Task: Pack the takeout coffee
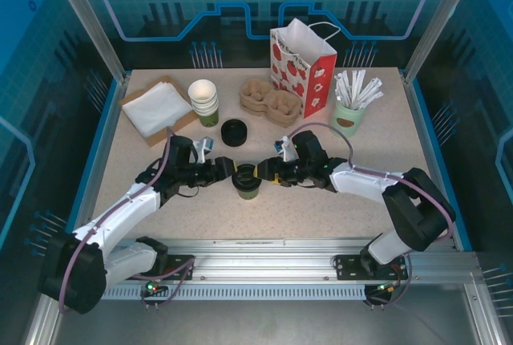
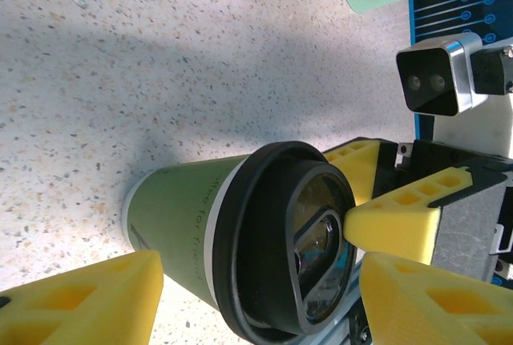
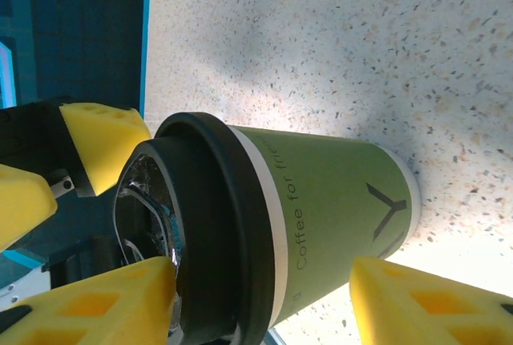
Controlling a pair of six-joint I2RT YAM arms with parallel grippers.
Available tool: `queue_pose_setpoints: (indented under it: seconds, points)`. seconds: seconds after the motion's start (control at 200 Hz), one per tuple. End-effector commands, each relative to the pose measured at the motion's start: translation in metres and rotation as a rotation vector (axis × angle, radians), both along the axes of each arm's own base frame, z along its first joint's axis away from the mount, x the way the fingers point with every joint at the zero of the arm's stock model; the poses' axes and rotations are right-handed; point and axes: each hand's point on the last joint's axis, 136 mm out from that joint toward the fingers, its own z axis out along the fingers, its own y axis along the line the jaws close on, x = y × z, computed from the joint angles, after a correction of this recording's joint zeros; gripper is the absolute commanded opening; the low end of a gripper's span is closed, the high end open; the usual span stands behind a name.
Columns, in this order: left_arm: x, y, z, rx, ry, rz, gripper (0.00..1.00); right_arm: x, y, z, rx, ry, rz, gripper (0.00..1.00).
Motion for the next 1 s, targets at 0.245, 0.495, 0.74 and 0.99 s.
queue_pose_setpoints:
  seconds: [0.245, 0.495, 0.74, 0.99]
  points:
    - [0.003, 0.028, 0.003, 0.151, -0.066, 0.089, 0.67, -0.003, 0.025, 0.001, 0.033, -0.003, 0.017, 0.55]
    - [0.002, 0.038, 0.009, 0.200, -0.103, 0.116, 0.67, -0.002, 0.048, 0.004, 0.054, -0.017, 0.045, 0.52]
    - [0.004, 0.048, 0.013, 0.245, -0.130, 0.144, 0.67, -0.001, 0.064, 0.003, 0.060, -0.019, 0.070, 0.52]
    - [0.009, 0.049, 0.030, 0.243, -0.180, 0.160, 0.68, 0.006, 0.057, 0.029, 0.062, -0.082, 0.063, 0.62]
